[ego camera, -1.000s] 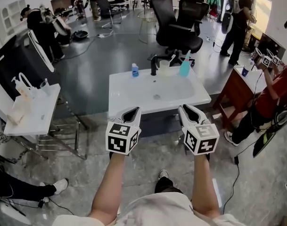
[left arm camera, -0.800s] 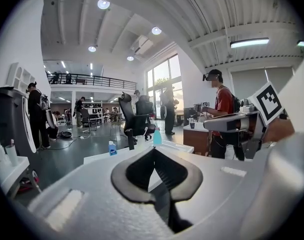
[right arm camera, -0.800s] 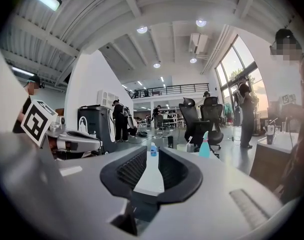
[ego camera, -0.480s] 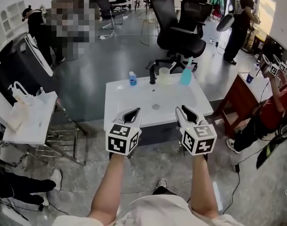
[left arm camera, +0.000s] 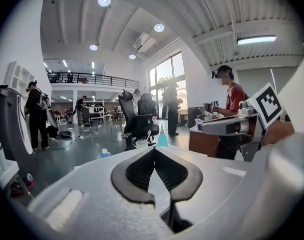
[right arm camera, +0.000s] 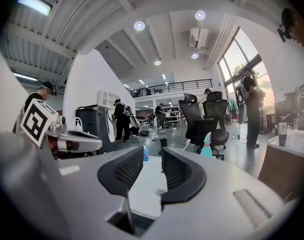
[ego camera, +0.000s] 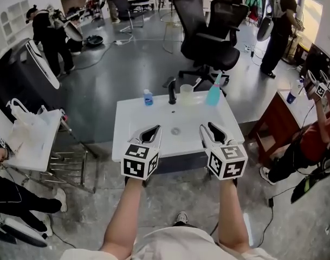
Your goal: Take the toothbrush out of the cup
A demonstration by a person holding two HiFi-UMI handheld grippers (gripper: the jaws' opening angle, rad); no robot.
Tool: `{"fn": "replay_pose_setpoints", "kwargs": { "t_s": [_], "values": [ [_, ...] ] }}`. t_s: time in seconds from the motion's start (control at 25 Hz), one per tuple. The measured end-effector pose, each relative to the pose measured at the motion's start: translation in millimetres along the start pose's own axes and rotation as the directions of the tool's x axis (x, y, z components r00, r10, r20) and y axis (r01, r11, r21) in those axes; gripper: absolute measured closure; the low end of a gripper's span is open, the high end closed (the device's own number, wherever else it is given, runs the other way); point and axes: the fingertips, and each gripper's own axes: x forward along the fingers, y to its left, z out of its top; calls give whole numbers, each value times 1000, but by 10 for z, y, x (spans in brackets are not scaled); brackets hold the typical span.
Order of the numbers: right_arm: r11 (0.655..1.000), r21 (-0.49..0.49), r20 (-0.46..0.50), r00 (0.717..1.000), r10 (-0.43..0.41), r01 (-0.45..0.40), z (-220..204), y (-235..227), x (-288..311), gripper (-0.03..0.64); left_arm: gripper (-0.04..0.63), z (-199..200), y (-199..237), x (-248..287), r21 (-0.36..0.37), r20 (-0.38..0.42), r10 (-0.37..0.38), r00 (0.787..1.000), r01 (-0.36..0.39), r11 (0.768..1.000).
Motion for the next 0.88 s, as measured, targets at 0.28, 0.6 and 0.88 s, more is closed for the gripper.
{"fn": "replay_pose_setpoints", "kwargs": {
  "t_s": [0.28,0.6,0.88],
  "values": [
    [999,13,-11,999,35,-35,-47,-327,286,485,594,-14,61,378,-8,-24,33,999,-33,999],
    [995,25,-19,996,92,-91,-66,-540,588,465,594,-21,170,609,-17,-36,89,995,-90,996],
    [993,30,-26,993,115,-114,-88,-614,751,456,594,-79,258,678,-30,-47,122,991,-124,992]
  ]
}}
